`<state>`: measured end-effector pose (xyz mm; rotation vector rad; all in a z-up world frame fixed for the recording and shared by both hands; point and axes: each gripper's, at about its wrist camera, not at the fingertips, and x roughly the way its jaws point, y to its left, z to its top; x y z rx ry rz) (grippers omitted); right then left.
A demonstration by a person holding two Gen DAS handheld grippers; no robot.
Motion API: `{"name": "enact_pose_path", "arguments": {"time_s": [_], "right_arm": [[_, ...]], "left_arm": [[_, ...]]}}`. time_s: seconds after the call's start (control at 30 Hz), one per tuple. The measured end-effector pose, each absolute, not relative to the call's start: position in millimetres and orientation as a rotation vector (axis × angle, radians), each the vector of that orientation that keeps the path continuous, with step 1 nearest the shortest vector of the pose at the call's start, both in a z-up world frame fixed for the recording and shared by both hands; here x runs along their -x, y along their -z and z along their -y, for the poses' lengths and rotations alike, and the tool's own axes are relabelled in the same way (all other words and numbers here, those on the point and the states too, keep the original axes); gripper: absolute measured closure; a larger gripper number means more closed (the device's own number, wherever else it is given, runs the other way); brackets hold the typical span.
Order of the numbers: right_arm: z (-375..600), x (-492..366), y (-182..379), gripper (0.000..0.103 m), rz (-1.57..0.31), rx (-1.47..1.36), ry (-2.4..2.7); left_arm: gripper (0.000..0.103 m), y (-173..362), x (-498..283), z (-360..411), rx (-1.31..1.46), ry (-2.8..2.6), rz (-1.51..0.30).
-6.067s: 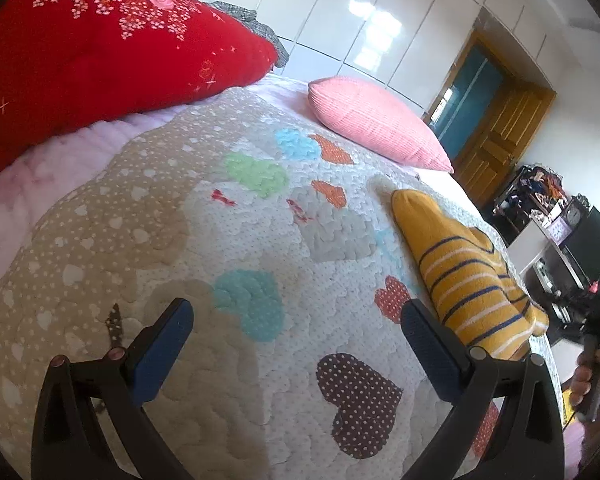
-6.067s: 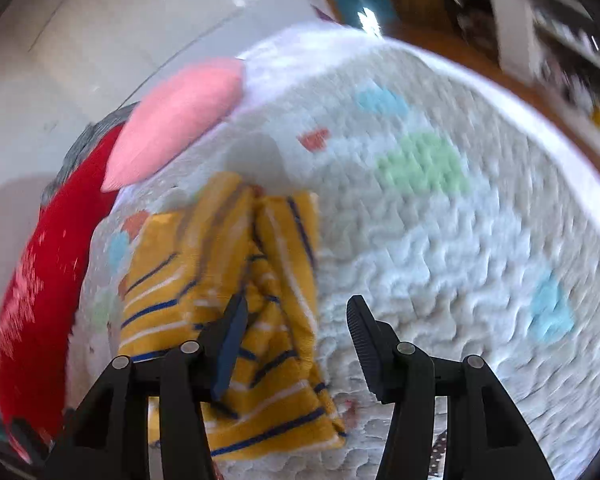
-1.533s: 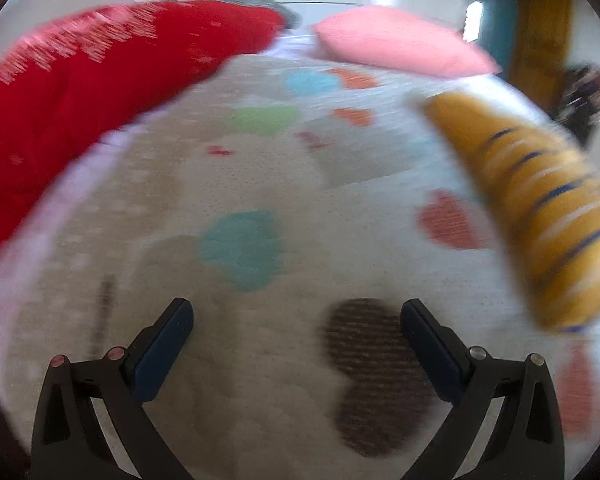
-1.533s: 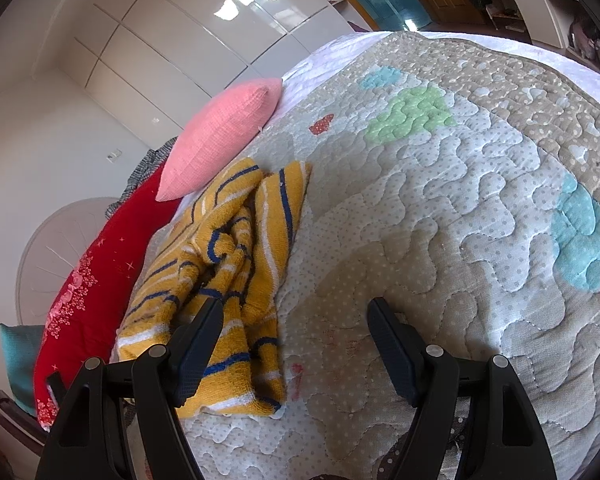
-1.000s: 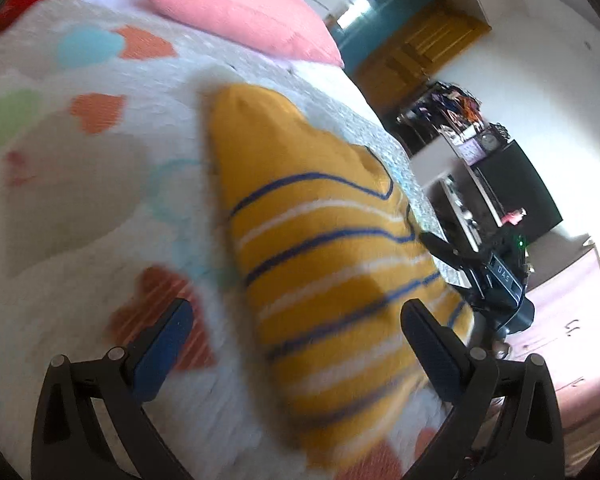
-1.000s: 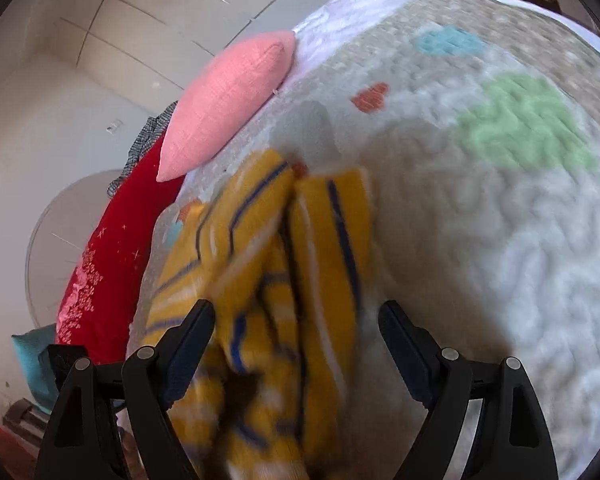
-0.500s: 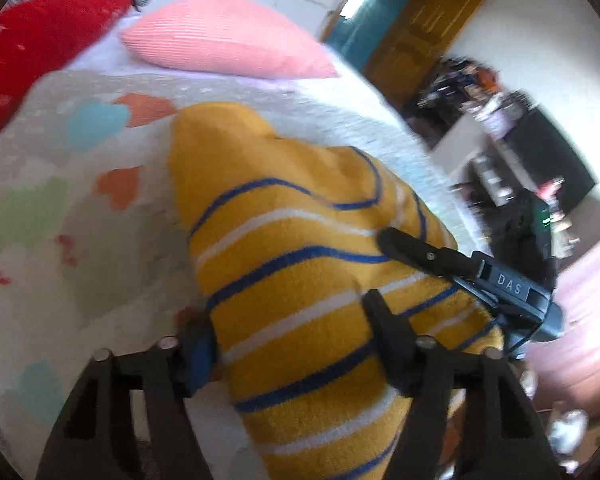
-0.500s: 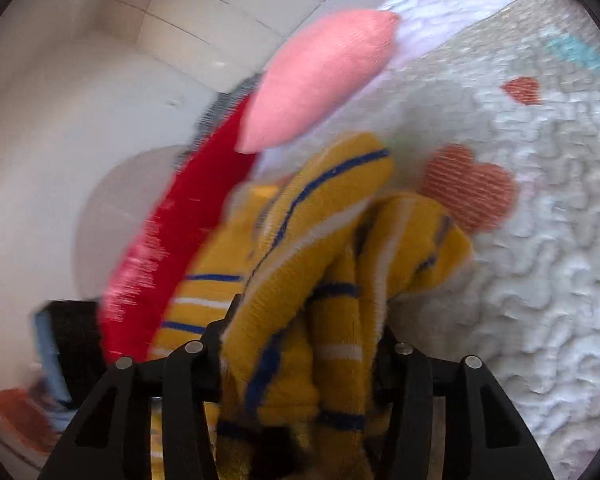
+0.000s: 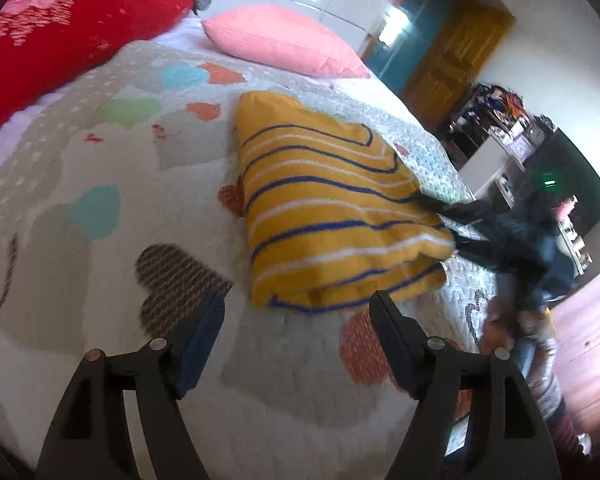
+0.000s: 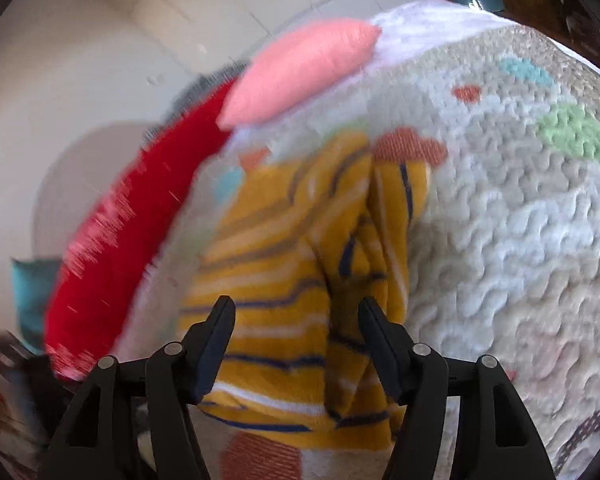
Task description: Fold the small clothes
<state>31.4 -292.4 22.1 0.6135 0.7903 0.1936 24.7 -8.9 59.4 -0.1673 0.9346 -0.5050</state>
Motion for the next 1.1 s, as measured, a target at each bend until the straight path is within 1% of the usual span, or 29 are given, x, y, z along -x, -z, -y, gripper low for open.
{"name": "enact_pose_path", "arguments": {"time_s": [0.07,0.1,0.13,0.23,0.3,0.47,0.7,0.77,0.97,1.07,1.1], "right_arm": [[283.5,-30.8,-13.5,0.087,-0.821,-0.6,-0.198],[282.1,-26.4,-10.8,0.095,-0.828,-0.621,-0.226],[279.5,-22.6,-10.6,0.097,-0.824,-0.638,-0.253],[280.9,3.7,-9.2,0.097,-0.827,-0.585,-0.232],[285.0,20.7,-4.0,0.098,-0.847,-0.571,-0.212],[289.0,26.8,9.7,0.098,-0.87,-0.588,-0.191],[278.1,19.9,18.0,0.097,-0.848,-0.631,-0.2],[279.8,21.8,20.5,0.098,-0.833,-0.653,-0.211],[284.6,37.4,19.7,0.098,-0.772,-0.683,-0.233],[293.8,55.8,-7.1,0.092,-0.669,-0.66,-0.191],[297.0,58.6,-20.4,0.092,-0.633,-0.644,-0.179]], "left_arm": [[0.029,-67.4,-11.6,4.6,0.155,0.474,-0.909],[0.029,-72.0,-1.6,0.5,0.149,0.46,-0.897],[0.028,-75.6,4.5,-2.9,0.147,0.453,-0.89],[0.025,-81.6,14.5,-11.5,0.172,0.439,-0.881],[0.025,-80.3,14.9,-12.4,0.185,0.433,-0.888],[0.025,-71.1,18.6,-1.6,0.144,0.413,-0.903],[0.025,-58.3,31.9,19.4,0.041,0.412,-0.913],[0.025,-54.6,33.6,24.6,0.014,0.412,-0.916],[0.025,-51.6,34.4,28.1,-0.01,0.4,-0.911],[0.024,-51.7,34.3,27.5,-0.011,0.391,-0.9],[0.024,-51.1,32.9,28.2,-0.012,0.39,-0.899]]}}
